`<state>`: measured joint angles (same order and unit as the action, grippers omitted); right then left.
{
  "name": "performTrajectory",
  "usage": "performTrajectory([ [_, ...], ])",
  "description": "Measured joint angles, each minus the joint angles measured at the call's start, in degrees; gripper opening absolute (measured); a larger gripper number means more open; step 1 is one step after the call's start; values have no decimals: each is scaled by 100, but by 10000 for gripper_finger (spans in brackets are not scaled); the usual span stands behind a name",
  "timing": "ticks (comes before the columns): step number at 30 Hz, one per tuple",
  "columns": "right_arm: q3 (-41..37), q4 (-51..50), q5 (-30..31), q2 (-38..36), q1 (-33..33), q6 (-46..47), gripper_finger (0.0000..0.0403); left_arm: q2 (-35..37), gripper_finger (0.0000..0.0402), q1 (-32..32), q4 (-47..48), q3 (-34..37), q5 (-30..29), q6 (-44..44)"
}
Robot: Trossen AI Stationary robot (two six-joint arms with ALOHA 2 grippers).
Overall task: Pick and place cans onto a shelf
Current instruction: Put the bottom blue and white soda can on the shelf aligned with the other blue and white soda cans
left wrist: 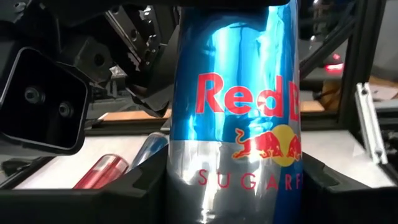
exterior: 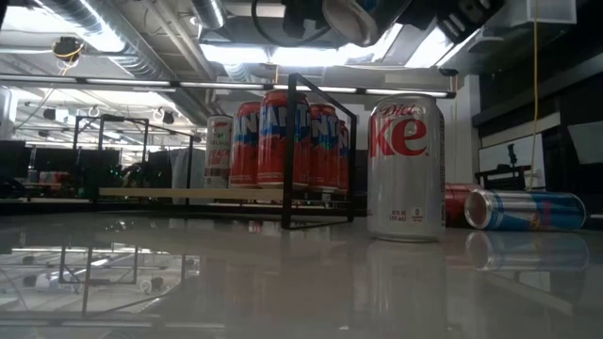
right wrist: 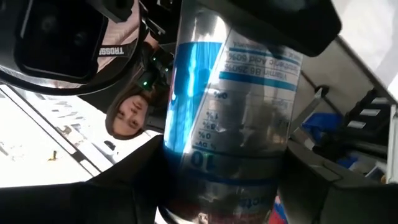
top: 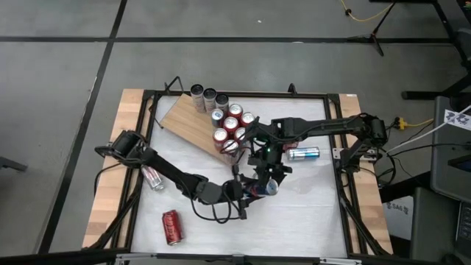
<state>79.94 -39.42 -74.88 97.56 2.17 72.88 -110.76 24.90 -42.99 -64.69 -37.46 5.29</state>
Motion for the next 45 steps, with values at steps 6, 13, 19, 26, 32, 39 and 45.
performTrajectory([
  [6, 0, 44, 396, 0, 0, -547, 241, 312, 202, 134, 1061, 0, -307, -67],
  [13, 7, 133, 930, 11, 2, -998, 241, 605, 202, 245, 2099, -7, -623, -214],
  [19, 4, 237, 1315, 22, -2, -1063, 241, 658, 202, 239, 2328, 2, -727, -137],
  [26, 0, 269, 1445, 33, -2, -1204, 241, 669, 202, 251, 2542, 2, -791, -169],
  [32, 0, 288, 1496, 33, 0, -1235, 241, 672, 202, 254, 2689, 2, -855, -190],
  [39, 0, 295, 1548, 35, 0, -1239, 241, 678, 202, 254, 2743, 1, -883, -187],
  [45, 0, 277, 1714, 35, 0, -1081, 241, 678, 202, 258, 2801, 2, -959, -192],
])
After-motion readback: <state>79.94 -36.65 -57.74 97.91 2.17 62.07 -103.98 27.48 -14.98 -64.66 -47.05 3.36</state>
